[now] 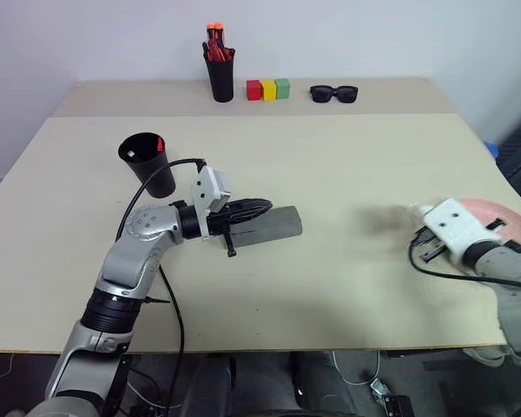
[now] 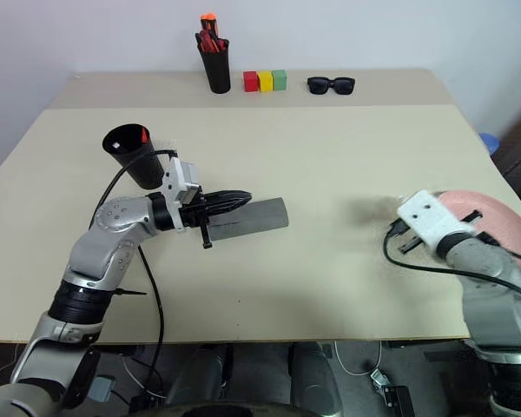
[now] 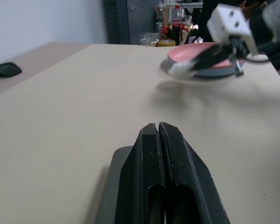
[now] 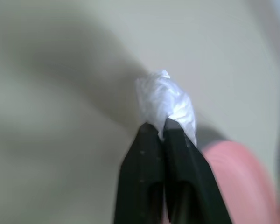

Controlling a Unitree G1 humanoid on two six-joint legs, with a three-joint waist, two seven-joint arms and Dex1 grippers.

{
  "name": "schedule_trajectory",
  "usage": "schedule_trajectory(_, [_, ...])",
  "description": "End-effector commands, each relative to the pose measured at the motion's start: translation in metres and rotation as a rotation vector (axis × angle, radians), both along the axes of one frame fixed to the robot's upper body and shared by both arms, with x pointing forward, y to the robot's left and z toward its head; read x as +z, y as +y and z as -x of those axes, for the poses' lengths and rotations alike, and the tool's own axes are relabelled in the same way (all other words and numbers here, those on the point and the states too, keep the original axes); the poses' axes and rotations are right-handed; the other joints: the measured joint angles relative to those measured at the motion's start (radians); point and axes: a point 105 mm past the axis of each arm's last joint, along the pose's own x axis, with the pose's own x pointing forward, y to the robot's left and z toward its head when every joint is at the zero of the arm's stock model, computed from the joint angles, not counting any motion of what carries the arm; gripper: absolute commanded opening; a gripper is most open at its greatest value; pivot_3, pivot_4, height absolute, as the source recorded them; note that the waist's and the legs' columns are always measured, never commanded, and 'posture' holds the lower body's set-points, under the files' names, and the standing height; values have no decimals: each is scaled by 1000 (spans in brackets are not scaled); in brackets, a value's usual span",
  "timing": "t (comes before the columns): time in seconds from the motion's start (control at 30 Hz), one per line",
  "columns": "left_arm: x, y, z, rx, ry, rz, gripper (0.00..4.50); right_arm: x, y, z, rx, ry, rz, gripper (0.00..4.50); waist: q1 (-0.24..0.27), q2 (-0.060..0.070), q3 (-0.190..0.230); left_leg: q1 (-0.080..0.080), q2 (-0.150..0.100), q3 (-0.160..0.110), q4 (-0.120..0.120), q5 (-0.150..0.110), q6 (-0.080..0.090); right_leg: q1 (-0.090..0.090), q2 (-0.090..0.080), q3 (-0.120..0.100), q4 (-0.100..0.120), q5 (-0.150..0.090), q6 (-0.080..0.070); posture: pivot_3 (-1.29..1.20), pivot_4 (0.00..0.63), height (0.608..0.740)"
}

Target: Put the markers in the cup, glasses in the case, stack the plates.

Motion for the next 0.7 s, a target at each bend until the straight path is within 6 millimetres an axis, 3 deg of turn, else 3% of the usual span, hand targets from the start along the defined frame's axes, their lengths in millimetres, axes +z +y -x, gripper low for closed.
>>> schedule_trajectory(0.03, [9, 9, -2, 20, -23, 26, 0, 43, -23, 18, -91, -104, 32, 193, 3, 0, 0, 0, 0, 0, 0, 0, 0, 0, 0, 0, 0, 0, 0, 0, 150, 740])
schedule_trajectory(0.23, [3, 15, -6, 42, -11, 8, 0, 30, -42, 35, -157, -28, 0, 193, -2, 0, 0, 0, 0, 0, 0, 0, 0, 0, 0, 0, 0, -1, -2, 0, 150, 740])
schedule_trajectory(0.33, [1, 22, -7, 74, -12, -3, 0, 13, -50, 38, -194, 19, -49, 991, -5, 0, 0, 1, 0, 0, 0, 0, 0, 0, 0, 0, 0, -1, -2, 0, 150, 740])
schedule_trajectory(0.53, [-1, 41, -4, 166, -2, 0, 0, 18, -54, 30, -185, -7, 54, 3915, -5, 1, 0, 1, 0, 0, 0, 0, 0, 0, 0, 0, 0, -1, -2, 0, 150, 740])
schedule_trajectory(0.7, [-1, 85, -4, 428, -29, 37, 0, 39, -5, 0, 58, -150, -74, 3915, -20, 1, 0, 1, 0, 0, -1, 0, 0, 0, 0, 1, 1, -1, -2, 0, 150, 740])
